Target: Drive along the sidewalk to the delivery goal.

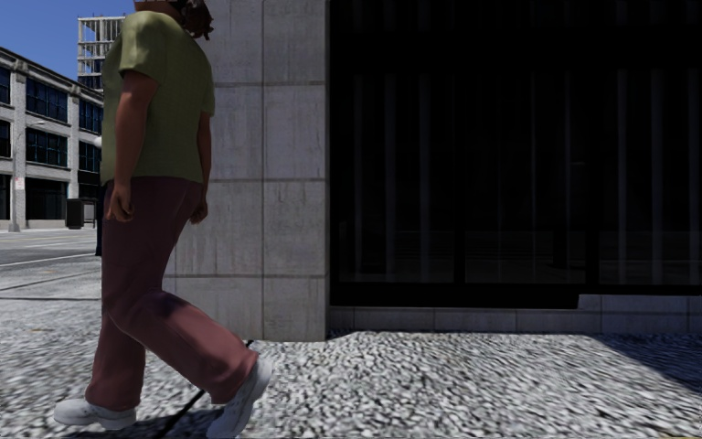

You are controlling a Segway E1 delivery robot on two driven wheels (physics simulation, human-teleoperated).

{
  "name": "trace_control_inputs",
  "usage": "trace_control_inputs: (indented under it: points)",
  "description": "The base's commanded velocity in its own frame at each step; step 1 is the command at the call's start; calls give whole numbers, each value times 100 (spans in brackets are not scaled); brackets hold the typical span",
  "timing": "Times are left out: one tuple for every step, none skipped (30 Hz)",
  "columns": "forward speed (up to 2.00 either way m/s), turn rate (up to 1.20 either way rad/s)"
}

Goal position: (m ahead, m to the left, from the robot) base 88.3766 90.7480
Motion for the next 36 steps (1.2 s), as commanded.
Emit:
trace_control_inputs:
  points:
    - [44, 0]
    - [44, 0]
    - [44, 0]
    - [44, 0]
    - [44, 0]
    - [44, 0]
    - [44, 0]
    - [44, 0]
    - [44, 0]
    - [44, 0]
    - [44, 0]
    - [44, 0]
    - [44, 4]
    - [44, 8]
    - [44, 9]
    - [44, 15]
    - [44, 20]
    - [45, 30]
    - [46, 37]
    - [47, 40]
    - [47, 47]
    - [47, 52]
    - [47, 55]
    - [47, 55]
    - [47, 58]
    - [47, 60]
    - [47, 65]
    - [47, 67]
    - [47, 68]
    - [47, 69]
    - [47, 69]
    - [47, 69]
    - [47, 69]
    - [47, 69]
    - [47, 69]
    - [47, 69]
